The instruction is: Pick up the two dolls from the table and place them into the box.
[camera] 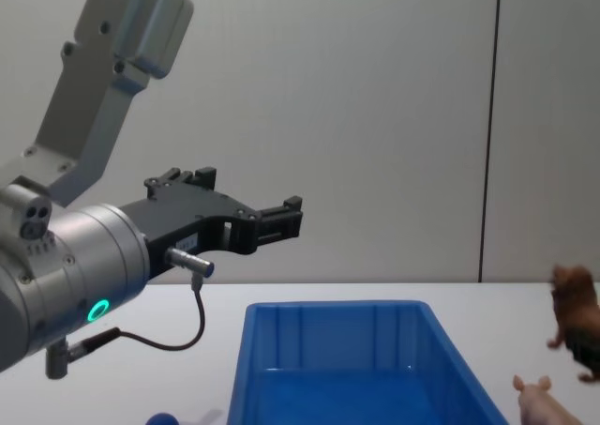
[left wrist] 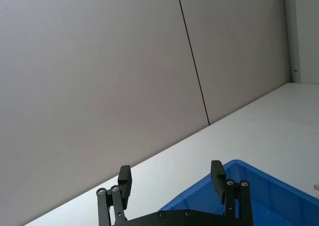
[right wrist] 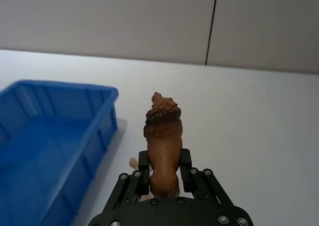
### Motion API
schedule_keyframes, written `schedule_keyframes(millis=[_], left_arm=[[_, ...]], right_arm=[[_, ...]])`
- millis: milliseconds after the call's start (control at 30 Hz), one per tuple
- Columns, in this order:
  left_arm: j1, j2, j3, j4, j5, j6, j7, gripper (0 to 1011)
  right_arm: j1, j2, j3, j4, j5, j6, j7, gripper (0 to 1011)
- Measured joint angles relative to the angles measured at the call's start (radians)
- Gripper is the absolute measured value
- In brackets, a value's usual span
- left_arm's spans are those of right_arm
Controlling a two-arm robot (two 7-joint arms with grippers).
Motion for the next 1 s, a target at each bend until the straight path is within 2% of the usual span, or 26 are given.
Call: schedule_keyframes(millis=[167,467,700,867,1000], left_arm=[[0.000,0.000,0.000,0.000,0.000,0.000,0.000,1001],[0.000,0.000,0.000,0.000,0.000,0.000,0.000,1001],[0.000,0.000,0.000,0.000,0.000,0.000,0.000,1001],[0.000,0.000,0.000,0.000,0.000,0.000,0.000,1001],[0.000,0.000,0.000,0.000,0.000,0.000,0.000,1001]], right_arm=[[0.009,-0.002,-0.003,-0.028,-0.011,-0.015,0.032,344],[0.046,-0.021,-0.019,-0.044,-0.026,-0.028,0.127,343],[0.088,-0.048,-0.038,-0.016,-0.036,-0.027,0.213,343],[0.126,-0.077,-0.059,0.030,-0.047,-0.021,0.283,347],[0.153,-0.095,-0.071,0.065,-0.056,-0.017,0.330,448]])
